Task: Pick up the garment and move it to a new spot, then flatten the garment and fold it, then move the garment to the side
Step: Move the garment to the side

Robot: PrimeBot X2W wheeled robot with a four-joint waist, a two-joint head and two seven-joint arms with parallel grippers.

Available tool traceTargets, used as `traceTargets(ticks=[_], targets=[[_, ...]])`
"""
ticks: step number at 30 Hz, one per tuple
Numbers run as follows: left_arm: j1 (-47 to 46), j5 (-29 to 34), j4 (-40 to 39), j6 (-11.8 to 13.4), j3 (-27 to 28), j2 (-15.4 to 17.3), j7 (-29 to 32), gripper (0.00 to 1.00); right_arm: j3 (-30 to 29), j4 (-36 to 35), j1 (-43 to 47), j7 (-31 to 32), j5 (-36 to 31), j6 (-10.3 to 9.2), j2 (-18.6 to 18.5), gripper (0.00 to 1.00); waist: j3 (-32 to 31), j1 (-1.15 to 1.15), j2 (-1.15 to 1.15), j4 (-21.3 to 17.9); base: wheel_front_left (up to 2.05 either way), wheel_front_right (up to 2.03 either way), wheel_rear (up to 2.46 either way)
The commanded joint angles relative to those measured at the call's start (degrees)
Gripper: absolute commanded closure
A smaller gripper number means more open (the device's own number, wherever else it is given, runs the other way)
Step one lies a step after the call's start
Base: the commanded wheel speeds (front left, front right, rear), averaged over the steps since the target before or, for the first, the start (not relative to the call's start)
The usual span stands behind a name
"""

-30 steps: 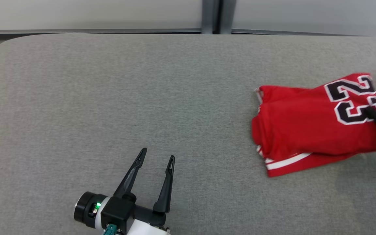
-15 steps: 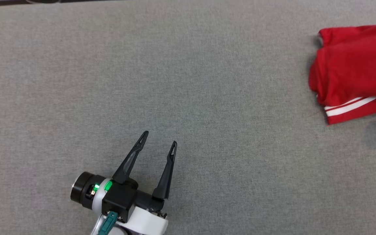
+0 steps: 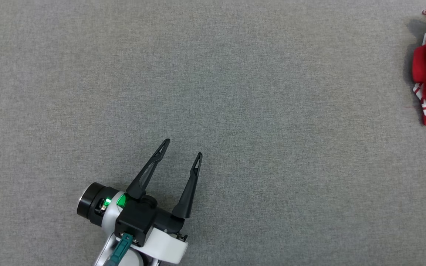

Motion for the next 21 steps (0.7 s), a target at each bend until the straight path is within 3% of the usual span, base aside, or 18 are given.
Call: traceTargets(ticks=[1, 2, 3, 4, 5, 6, 12, 15, 18, 20, 21], targets=[[-1.0, 0.5, -0.1, -0.2, 0.0, 0.5, 0.0, 0.00, 0.3, 2.0, -1.0, -1.3, -1.8, -0.06, 0.7, 1.00, 0.3, 0.00, 0.00, 0.1, 0.00, 0.00, 0.00], [-1.1, 0.4, -0.1, -0.3, -0.1, 0.5, 0.0, 0.00, 0.6, 4.3, -1.6, -2.6, -3.8, -0.06, 1.3, 0.73, 0.5, 0.00, 0.00, 0.2, 0.00, 0.00, 0.00], [-1.2, 0.4, 0.0, -0.4, -0.2, 0.6, 0.0, 0.00, 1.0, 6.8, -2.1, -3.7, -5.5, -0.06, 2.4, 0.82, 0.6, 0.00, 0.00, 0.4, 0.00, 0.00, 0.00], [-1.3, 0.5, 0.1, -0.5, -0.3, 0.6, 0.0, 0.00, 1.0, 9.7, -2.9, -5.0, -7.3, -0.06, 3.7, 0.80, 0.6, 0.00, 0.00, 0.5, 0.00, 0.00, 0.00], [-1.4, 0.5, 0.2, -0.5, -0.5, 0.6, 0.0, 0.00, 0.6, 13.2, -3.8, -6.5, -9.0, -0.06, 4.9, 0.20, 0.7, 0.00, 0.00, 0.7, 0.00, 0.00, 0.00], [-1.5, 0.5, 0.3, -0.5, -0.7, 0.6, 0.0, 0.00, 0.1, 17.0, -5.0, -8.4, -11.0, -0.06, 6.1, 0.00, 0.7, 0.00, 0.00, 1.0, 0.00, 0.00, 0.00], [-1.9, -0.5, 0.4, 0.4, -1.2, 0.2, 0.0, 0.00, 0.2, 33.5, -11.9, -22.0, -26.3, -0.06, 12.2, 0.00, -0.2, 0.00, 0.00, 2.5, 0.00, 0.00, 0.00], [-1.3, -1.2, 0.8, 0.8, -1.1, -0.1, 0.0, 0.00, -1.6, 35.9, -13.9, -24.5, -31.5, -0.06, 17.0, 0.00, -1.5, 0.00, 0.00, 2.9, 0.00, 0.00, 0.00], [-0.2, -2.3, 1.4, 1.4, -0.9, -0.3, 0.0, 0.00, -8.3, 28.5, -10.6, -24.6, -36.6, -0.07, 20.8, 0.00, -3.6, 0.00, 0.00, 3.3, 0.00, 0.00, 0.00], [0.3, -2.9, 1.6, 2.2, -0.6, -0.5, 0.0, 0.00, -14.4, 22.6, -4.3, -24.5, -40.2, -0.06, 25.7, 0.00, -5.5, 0.00, 0.00, 3.6, 0.00, 0.00, 0.00], [1.0, -3.9, 1.9, 2.8, -0.3, -0.6, 0.0, 0.00, -20.8, 16.7, 2.2, -24.5, -43.8, -0.06, 31.5, 0.00, -7.7, 0.00, 0.00, 3.8, 0.00, 0.00, 0.00]])
